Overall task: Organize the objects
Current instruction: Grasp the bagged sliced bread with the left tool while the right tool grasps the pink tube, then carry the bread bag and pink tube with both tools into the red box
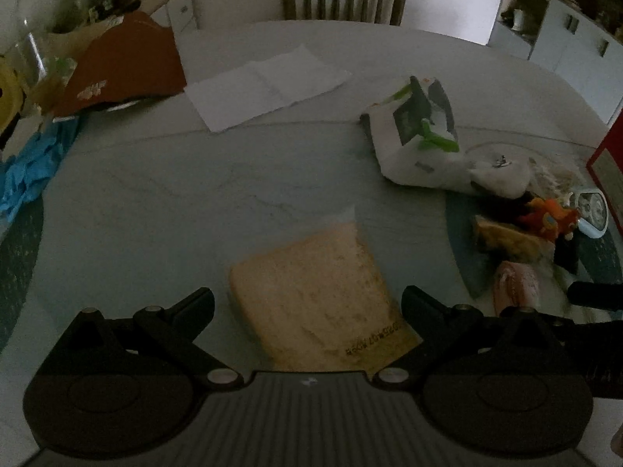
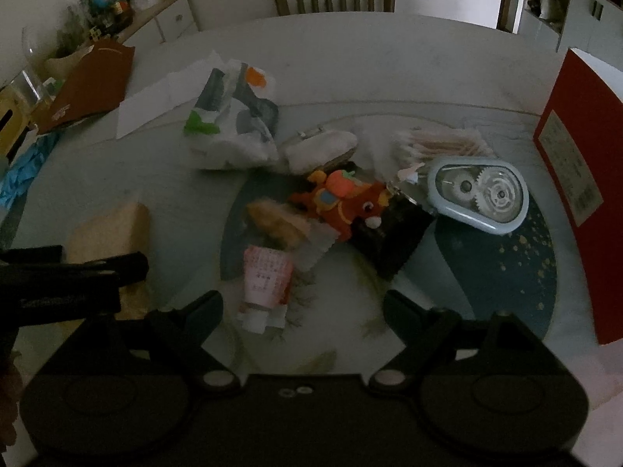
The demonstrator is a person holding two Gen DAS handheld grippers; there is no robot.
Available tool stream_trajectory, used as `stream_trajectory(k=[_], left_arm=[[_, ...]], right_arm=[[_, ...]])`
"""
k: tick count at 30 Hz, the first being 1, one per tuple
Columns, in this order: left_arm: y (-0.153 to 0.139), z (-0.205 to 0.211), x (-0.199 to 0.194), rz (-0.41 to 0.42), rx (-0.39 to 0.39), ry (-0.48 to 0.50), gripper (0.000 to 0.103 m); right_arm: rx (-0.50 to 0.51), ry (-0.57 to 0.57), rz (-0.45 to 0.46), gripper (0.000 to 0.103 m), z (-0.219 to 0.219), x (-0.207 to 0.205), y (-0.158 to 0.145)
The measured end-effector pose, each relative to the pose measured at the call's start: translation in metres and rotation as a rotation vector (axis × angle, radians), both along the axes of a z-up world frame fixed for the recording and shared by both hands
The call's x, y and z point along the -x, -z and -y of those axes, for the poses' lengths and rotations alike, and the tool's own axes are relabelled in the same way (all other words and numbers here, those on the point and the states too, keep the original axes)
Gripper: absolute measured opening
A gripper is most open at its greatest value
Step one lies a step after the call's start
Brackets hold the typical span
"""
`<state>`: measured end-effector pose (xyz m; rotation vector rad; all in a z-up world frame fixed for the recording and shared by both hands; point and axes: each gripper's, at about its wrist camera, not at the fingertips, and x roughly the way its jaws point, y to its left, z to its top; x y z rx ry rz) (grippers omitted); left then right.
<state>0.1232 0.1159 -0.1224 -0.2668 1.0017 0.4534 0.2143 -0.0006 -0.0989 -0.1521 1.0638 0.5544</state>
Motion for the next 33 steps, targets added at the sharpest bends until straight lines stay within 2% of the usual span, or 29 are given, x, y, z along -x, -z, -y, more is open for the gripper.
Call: stream_trajectory(k=[4, 8, 10, 11, 13, 14, 17, 18, 19, 28, 33], left_arm=[[0.005, -0.005, 0.003, -0.001, 0.062, -0.028, 0.103], [0.006, -0.003, 0.007, 0.002, 0.056, -0.023, 0.103], [0.006, -0.002, 0.008, 0.001, 0.058, -0.021, 0.102], [0.005, -0.002, 0.009, 0.0, 0.054, -0.015, 0.098], [0.003, 0.003, 0.01, 0.013, 0.045, 0.009, 0.09], [0.003, 0.005, 0.01, 0.014, 0.042, 0.017, 0.088], [0.001, 0.009, 0.011, 0.02, 0.044, 0.036, 0.084], [0.0, 0.01, 0.012, 0.022, 0.043, 0.041, 0.083], [-0.001, 0.011, 0.013, 0.023, 0.047, 0.047, 0.083], [-0.006, 0.022, 0.019, 0.026, 0.088, 0.098, 0.079], [-0.016, 0.033, 0.026, 0.046, 0.081, 0.124, 0.079]], right_arm=[[-0.005, -0.016, -0.004, 0.087, -0.002, 0.003, 0.0], [-0.012, -0.02, -0.009, 0.083, -0.004, 0.004, -0.001], [-0.021, -0.02, -0.008, 0.071, -0.004, 0.005, -0.002], [-0.029, -0.02, -0.01, 0.068, -0.003, 0.004, -0.003], [-0.02, -0.021, -0.003, 0.052, -0.003, 0.005, -0.004], [-0.01, -0.025, 0.006, 0.05, -0.004, 0.006, -0.005], [-0.026, -0.029, -0.009, 0.035, -0.001, 0.007, -0.006], [-0.03, -0.031, -0.014, 0.025, 0.001, 0.008, -0.007], [-0.034, -0.032, -0.02, 0.02, 0.002, 0.008, -0.007], [-0.092, -0.056, -0.012, 0.017, 0.022, 0.019, -0.022], [-0.129, -0.048, 0.005, 0.017, 0.043, 0.024, -0.038]])
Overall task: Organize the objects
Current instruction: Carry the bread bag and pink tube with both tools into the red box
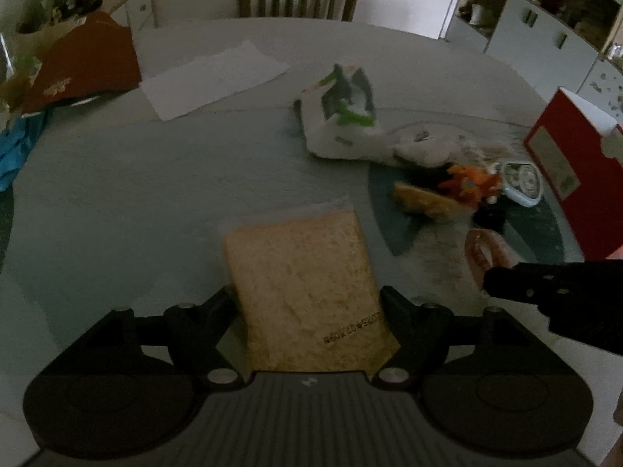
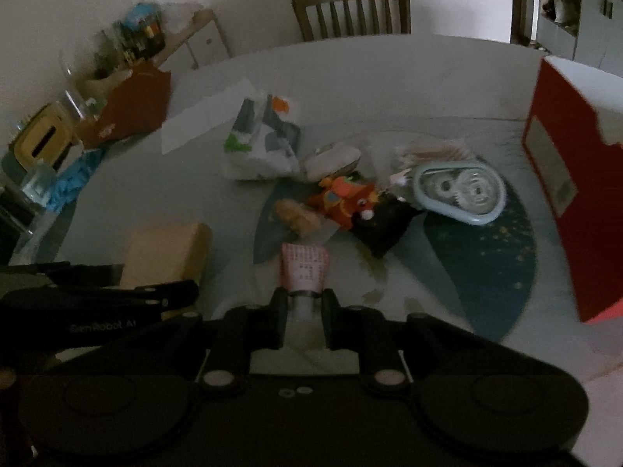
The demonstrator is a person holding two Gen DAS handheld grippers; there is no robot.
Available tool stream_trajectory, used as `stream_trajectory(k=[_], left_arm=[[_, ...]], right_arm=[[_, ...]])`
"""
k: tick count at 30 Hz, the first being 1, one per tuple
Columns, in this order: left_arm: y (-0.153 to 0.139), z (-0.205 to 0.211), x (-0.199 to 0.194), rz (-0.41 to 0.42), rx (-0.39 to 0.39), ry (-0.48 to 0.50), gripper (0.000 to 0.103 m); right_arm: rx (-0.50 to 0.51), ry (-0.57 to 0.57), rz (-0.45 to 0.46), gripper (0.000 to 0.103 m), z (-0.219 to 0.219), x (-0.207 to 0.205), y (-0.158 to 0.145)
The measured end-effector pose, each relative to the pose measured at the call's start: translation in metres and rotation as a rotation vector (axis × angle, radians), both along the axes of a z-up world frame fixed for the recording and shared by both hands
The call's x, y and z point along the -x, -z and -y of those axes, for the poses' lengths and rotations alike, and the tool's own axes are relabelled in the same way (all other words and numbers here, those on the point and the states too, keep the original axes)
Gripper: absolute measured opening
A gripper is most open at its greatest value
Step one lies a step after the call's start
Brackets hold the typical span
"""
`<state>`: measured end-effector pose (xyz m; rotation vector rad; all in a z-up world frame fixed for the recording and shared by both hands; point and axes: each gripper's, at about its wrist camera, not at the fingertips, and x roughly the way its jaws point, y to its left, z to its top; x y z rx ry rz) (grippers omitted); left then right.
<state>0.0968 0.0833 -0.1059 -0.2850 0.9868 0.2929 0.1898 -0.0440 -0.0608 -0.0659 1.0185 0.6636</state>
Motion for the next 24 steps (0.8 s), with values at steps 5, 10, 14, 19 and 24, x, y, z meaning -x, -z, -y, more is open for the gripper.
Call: stream_trajectory(k=[5, 10, 14, 19, 24], left_arm=[[-0.017, 0.014, 0.003, 0.027, -0.012, 0.027, 0.079], [-0.039, 0.036, -0.003, 0.067, -0.037, 0.077, 0.079], [-0.056, 0.061, -0.014, 0.103, -0.055, 0.13, 0.079], [-0.073, 0.096, -0.03, 0.142, -0.071, 0.189, 0.079], [-0.086, 0.134, -0.052, 0.171, -0.074, 0.246, 0.079]], right_arm=[[-0.042, 0.014, 0.027, 0.017, 0.025, 0.003, -0.021], [-0.07, 0.034, 0.062, 0.017, 0.053, 0.002, -0.039], [-0.077, 0.06, 0.096, 0.017, 0.079, -0.004, -0.055], [-0.091, 0.095, 0.136, 0.017, 0.115, -0.015, -0.07], [-0.093, 0.141, 0.167, 0.017, 0.151, -0.031, -0.079]])
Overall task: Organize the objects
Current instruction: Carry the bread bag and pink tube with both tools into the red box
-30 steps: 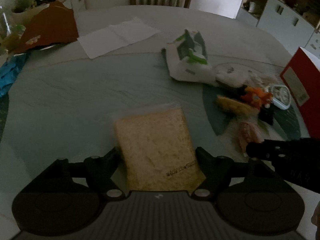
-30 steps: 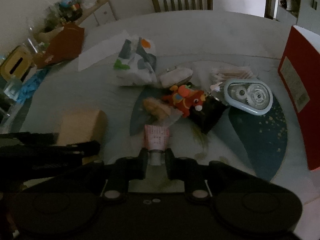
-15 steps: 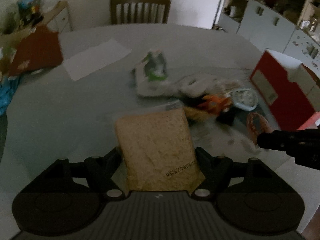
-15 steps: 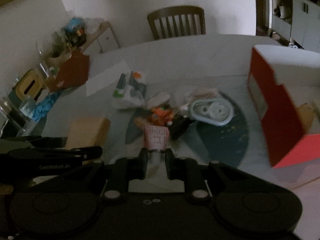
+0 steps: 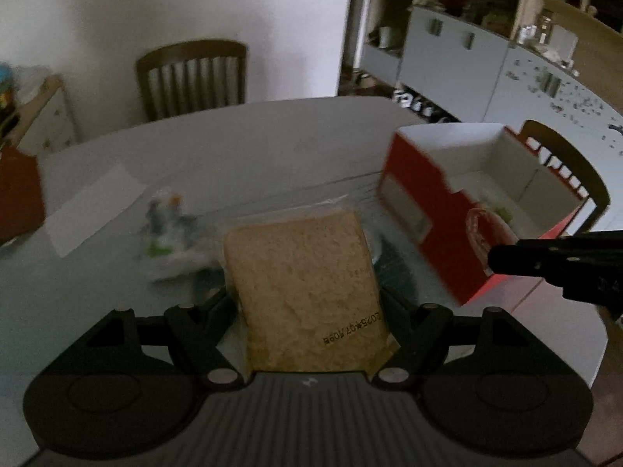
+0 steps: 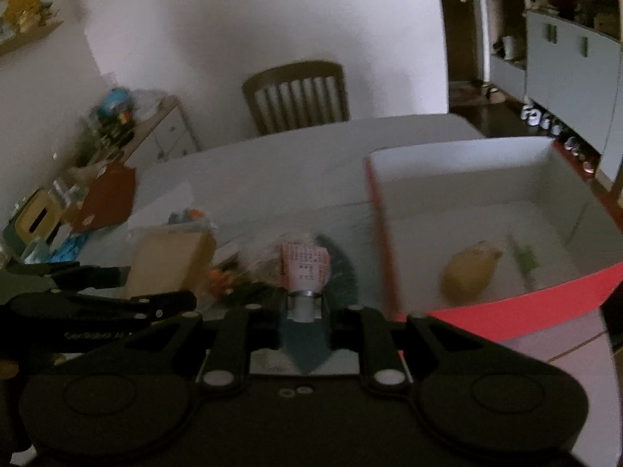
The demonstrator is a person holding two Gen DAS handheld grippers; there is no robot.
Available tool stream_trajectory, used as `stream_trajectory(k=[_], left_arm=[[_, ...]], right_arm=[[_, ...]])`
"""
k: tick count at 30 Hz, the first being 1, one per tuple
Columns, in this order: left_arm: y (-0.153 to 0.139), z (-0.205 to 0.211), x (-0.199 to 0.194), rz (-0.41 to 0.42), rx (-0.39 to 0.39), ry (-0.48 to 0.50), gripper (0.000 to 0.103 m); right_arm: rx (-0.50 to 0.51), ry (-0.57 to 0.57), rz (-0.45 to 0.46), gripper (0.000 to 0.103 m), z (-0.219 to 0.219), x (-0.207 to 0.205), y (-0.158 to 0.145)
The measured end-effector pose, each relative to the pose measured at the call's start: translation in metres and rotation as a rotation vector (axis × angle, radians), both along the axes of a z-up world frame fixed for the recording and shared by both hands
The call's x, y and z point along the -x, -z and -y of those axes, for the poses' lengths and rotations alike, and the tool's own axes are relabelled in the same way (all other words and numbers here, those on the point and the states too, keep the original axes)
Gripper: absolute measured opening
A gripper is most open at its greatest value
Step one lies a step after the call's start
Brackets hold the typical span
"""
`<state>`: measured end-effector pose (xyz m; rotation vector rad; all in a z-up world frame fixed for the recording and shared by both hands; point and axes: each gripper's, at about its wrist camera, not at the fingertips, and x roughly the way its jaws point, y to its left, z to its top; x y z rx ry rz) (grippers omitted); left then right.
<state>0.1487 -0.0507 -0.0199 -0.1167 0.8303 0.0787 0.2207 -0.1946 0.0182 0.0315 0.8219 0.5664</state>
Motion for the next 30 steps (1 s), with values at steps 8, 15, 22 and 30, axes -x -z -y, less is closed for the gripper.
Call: stream_trajectory(k=[8, 15, 22, 30], left_arm=[[-0.016, 0.062, -0.047, 0.043, -0.014, 0.078, 0.079], [-0.024, 0.113, -0.093, 0.063, -0.05, 0.154, 0.079], [-0.011, 0.149, -0.147, 0.007, -0.069, 0.201, 0.079], [0.017, 0.172, -0.196, -0.067, -0.113, 0.227, 0.079]], right_arm=[[-0.003, 0.068, 0.034, 0.017, 0.056, -0.034, -0.005], [0.017, 0.126, 0.05, 0.017, 0.098, -0.07, -0.002], [0.046, 0.158, 0.01, 0.017, 0.133, -0.106, 0.015], [0.096, 0.158, -0.04, 0.017, 0.139, -0.136, 0.042]])
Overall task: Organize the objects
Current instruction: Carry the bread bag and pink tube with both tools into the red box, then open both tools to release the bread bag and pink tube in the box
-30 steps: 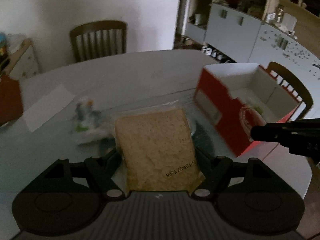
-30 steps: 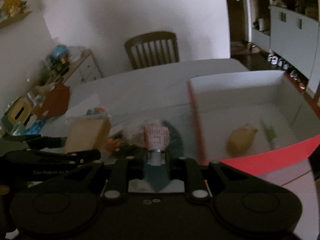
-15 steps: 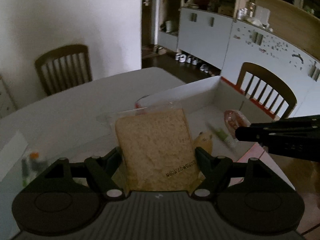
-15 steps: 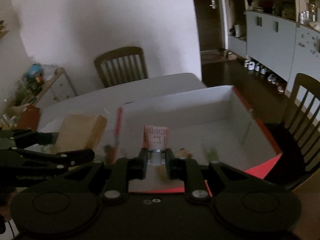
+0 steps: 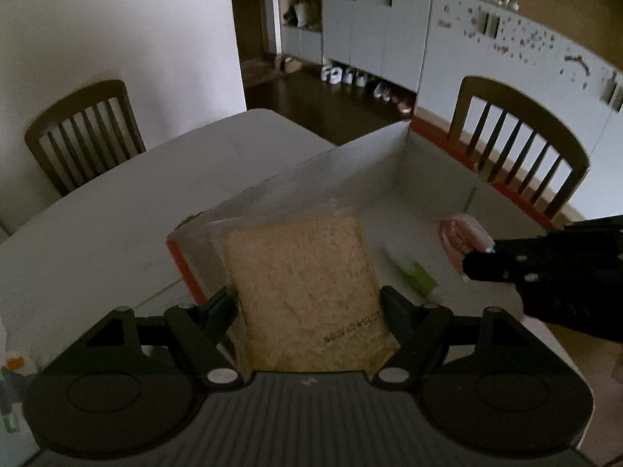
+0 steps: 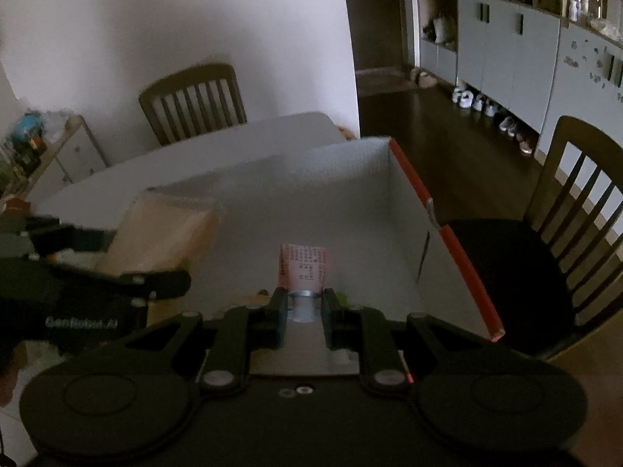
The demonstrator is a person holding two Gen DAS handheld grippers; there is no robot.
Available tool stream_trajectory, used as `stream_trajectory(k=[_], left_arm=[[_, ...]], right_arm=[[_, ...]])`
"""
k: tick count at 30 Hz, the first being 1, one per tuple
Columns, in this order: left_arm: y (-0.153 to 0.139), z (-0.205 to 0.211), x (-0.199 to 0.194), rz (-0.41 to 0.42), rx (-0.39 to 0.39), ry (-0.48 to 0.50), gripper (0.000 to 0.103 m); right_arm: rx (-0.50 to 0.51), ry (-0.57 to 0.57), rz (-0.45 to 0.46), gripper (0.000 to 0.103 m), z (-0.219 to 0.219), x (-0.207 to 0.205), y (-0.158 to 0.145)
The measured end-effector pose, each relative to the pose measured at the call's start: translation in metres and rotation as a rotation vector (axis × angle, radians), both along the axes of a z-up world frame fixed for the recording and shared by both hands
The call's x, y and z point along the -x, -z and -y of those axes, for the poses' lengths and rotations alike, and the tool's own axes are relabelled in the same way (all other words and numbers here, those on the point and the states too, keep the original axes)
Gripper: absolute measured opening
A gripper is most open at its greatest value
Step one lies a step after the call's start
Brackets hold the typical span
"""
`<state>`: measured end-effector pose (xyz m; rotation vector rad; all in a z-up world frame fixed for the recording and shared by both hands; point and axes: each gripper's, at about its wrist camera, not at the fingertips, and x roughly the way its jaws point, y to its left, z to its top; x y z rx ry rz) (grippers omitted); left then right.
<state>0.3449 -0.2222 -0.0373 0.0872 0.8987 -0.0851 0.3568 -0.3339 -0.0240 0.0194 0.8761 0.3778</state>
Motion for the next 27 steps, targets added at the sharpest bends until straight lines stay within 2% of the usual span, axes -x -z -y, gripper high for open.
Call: stream_trajectory(k=[8, 13, 17, 27], left_arm=[[0.027, 0.01, -0.04, -0.064, -0.141, 0.018, 0.078], [0.04, 0.015, -0.055, -0.124, -0.13, 0.033, 0.077], [0.046, 0.017, -0.057, -0.141, -0.134, 0.037, 0.077], [0.046, 0.016, -0.055, -0.143, -0.079, 0.013, 0.077]], right_arm=[[0.078, -0.071, -0.061, 0.017, -0.018, -0.013, 0.028], [0.107, -0.105, -0.133, 0.017, -0.025, -0.021, 0.045], [0.137, -0.123, -0.144, 0.017, -0.031, -0.023, 0.05], [0.153, -0.141, -0.158, 0.023, -0.031, -0.022, 0.054]])
